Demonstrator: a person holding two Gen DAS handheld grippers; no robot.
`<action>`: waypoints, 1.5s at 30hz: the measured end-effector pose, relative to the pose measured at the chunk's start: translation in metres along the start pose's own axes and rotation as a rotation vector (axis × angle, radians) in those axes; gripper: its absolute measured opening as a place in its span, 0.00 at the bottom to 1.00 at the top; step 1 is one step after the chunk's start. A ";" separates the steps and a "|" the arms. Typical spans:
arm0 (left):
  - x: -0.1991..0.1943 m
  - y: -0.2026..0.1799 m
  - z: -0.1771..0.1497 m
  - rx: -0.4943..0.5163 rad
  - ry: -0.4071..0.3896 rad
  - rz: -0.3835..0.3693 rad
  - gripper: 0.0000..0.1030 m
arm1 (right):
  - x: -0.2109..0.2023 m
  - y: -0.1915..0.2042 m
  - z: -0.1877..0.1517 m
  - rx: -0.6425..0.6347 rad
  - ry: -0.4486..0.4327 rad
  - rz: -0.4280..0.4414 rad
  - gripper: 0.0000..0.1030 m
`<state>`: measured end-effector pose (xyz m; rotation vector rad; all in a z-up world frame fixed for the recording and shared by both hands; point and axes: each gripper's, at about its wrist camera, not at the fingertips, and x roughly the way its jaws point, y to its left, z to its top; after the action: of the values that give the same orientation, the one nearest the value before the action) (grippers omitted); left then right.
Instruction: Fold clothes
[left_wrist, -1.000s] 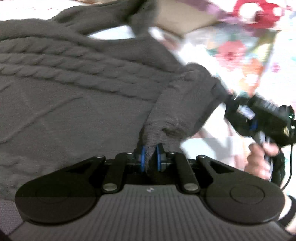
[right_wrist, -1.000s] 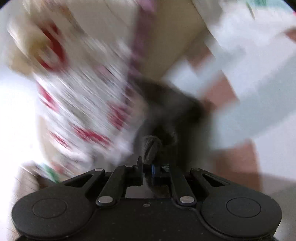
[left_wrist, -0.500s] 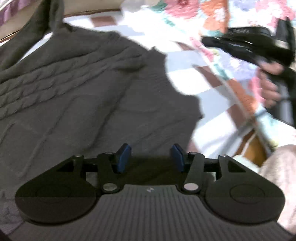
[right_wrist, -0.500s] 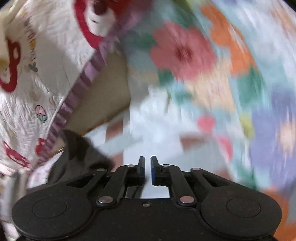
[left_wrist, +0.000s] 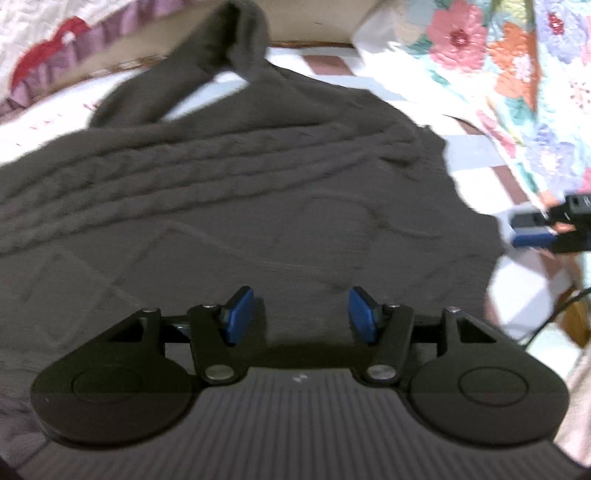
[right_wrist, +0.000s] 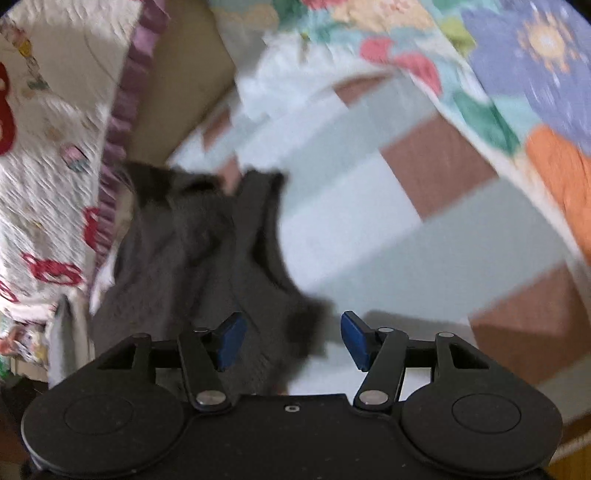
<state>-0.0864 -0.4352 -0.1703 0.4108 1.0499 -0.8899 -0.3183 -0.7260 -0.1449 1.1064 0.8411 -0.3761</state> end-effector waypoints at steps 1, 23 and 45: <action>0.000 0.003 0.000 0.000 -0.008 0.024 0.56 | 0.003 0.001 -0.003 -0.005 0.012 -0.013 0.62; 0.027 -0.015 0.001 -0.025 0.217 -0.034 0.60 | 0.008 0.078 -0.038 -0.592 -0.077 -0.438 0.20; 0.064 0.046 0.193 -0.159 -0.207 0.006 0.63 | 0.075 0.115 0.055 -0.617 -0.225 0.062 0.57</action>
<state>0.0731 -0.5661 -0.1417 0.1843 0.9199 -0.8189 -0.1729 -0.7164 -0.1189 0.5035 0.6554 -0.1638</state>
